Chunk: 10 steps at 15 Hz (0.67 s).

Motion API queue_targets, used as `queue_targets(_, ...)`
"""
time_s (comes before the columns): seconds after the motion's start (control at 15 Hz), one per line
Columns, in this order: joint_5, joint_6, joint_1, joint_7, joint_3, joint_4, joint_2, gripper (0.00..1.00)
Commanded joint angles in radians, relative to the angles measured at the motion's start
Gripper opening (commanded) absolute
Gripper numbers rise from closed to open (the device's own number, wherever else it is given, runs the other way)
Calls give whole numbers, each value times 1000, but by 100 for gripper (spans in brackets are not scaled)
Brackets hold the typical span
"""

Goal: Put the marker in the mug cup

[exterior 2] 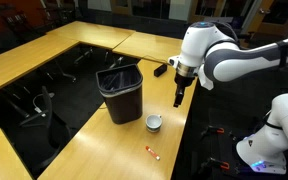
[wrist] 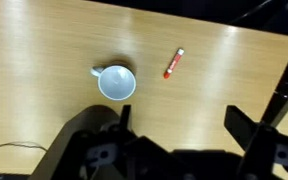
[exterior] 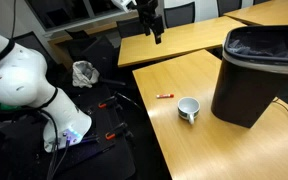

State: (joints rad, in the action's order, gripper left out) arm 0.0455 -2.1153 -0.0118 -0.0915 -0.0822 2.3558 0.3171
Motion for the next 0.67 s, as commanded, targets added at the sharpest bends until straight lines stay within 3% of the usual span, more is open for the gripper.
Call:
queue_targets(0.0, 4, 3, 12, -3, 11, -2, 0, 100)
queue_targets(0.13, 4, 3, 12, -3, 11, -2, 0, 100)
queue_targets(0.4, 18, -121, 7, 117, 48, 58, -80, 100)
queue_targets(0.6, 2, -317, 6, 282, 96, 119, -222, 100)
